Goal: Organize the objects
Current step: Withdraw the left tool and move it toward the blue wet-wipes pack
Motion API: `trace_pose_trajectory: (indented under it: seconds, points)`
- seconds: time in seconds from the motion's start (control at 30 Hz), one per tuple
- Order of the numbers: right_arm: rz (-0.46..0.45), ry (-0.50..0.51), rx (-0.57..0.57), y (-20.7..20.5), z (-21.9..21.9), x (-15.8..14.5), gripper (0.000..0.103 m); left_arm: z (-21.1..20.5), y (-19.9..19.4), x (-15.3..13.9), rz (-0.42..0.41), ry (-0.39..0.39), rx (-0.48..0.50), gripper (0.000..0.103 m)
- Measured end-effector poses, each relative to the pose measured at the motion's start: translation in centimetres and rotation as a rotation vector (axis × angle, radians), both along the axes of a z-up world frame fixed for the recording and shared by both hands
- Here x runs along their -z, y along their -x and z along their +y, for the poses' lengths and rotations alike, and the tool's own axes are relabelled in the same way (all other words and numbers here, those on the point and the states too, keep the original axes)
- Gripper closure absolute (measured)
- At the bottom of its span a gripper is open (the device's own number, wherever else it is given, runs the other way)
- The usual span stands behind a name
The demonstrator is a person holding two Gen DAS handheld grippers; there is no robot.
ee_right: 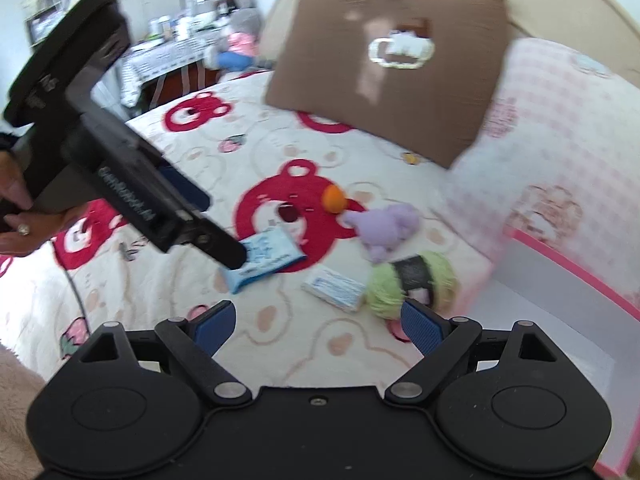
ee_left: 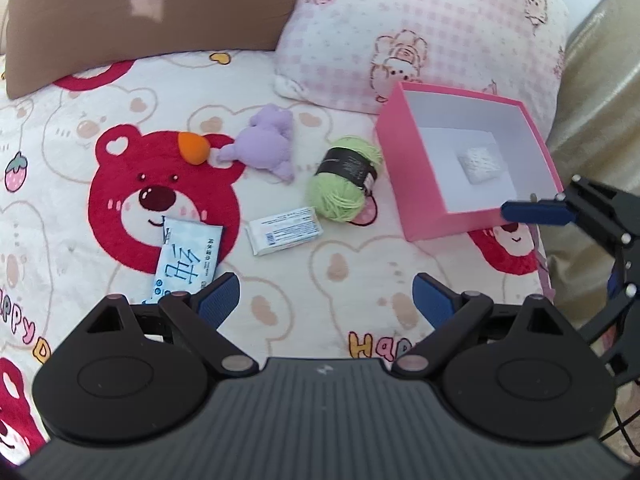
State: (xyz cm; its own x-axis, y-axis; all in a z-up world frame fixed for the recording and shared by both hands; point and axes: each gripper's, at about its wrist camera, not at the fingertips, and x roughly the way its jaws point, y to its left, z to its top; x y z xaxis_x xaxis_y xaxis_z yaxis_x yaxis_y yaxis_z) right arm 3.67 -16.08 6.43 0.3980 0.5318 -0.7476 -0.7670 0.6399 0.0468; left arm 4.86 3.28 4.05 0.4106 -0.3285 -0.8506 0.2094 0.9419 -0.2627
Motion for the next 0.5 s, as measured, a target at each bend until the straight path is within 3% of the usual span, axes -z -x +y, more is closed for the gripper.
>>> trace_pose_trajectory:
  seconds: [0.3,0.5]
  points:
    - [0.061,-0.012,-0.09,-1.9,4.4,3.2,0.011,3.7,-0.7,2.5,0.042,0.018,-0.108,0.009]
    - [0.011,0.034,-0.137,-2.2,7.3,5.5,0.011,6.2,-1.4,4.6,0.081,-0.002,-0.17,0.009]
